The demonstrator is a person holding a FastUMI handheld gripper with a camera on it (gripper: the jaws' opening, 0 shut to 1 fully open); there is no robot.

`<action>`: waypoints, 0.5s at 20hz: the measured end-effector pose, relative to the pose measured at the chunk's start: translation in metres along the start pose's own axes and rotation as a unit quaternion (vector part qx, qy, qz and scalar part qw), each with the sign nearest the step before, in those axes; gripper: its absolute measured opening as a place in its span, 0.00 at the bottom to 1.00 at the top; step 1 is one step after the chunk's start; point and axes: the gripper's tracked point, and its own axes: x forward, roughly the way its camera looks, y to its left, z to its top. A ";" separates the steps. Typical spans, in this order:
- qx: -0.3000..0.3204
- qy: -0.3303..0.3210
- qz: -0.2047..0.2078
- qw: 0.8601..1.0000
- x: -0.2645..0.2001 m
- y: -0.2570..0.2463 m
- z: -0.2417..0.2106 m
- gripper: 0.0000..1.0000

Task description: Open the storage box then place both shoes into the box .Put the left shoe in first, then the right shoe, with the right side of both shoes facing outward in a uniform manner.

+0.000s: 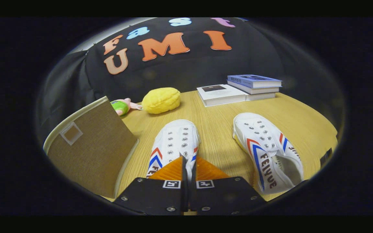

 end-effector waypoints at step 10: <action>0.035 -0.059 -0.023 0.997 -0.036 0.008 0.059 0.00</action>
